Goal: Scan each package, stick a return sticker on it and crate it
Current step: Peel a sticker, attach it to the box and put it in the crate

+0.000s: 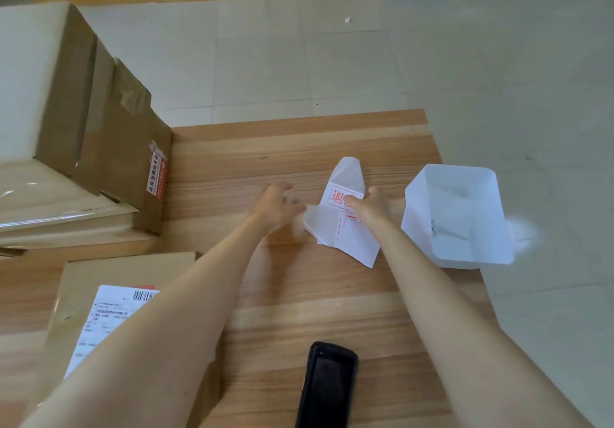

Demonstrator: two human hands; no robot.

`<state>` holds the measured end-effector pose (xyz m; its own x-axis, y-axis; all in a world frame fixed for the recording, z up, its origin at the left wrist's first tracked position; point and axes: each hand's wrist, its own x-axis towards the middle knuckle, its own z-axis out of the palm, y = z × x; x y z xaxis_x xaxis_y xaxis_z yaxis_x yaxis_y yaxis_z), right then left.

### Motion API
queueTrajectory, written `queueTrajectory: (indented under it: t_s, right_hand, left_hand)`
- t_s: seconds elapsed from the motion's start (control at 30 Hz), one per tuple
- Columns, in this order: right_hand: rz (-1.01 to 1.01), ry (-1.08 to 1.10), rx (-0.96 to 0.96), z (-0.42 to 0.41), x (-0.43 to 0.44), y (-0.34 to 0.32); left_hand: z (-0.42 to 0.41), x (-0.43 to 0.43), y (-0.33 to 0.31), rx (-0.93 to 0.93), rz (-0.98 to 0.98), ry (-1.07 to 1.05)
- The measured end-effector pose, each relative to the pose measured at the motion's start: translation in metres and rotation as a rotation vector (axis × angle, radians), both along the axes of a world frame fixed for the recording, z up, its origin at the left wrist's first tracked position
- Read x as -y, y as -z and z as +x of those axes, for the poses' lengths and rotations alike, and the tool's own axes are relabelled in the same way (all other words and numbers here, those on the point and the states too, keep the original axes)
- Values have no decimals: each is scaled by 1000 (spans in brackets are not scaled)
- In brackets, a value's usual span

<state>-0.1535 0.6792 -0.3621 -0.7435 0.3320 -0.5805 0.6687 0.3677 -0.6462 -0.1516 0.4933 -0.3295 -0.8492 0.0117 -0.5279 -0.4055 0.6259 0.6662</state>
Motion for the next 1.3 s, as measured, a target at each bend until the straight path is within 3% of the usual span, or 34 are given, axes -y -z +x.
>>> queueTrajectory:
  t_s: [0.37, 0.5, 0.67, 0.93, 1.3]
  right_hand:
    - [-120, 17, -26, -19, -1, 0]
    - [-118, 22, -162, -17, 6, -22]
    - [-155, 36, -287, -9, 18, -65]
    - [-303, -10, -405, 60, 74, -124]
    - [-346, 62, -361, 173, 167, -139]
  left_hand:
    - [-1, 0, 8, -35, -6, -5]
    - [0, -2, -6, -38, -24, 42]
    - [2, -2, -42, -169, -33, 89]
    - [47, 17, -104, -294, 158, 70]
    - [151, 107, -122, -347, 156, 183]
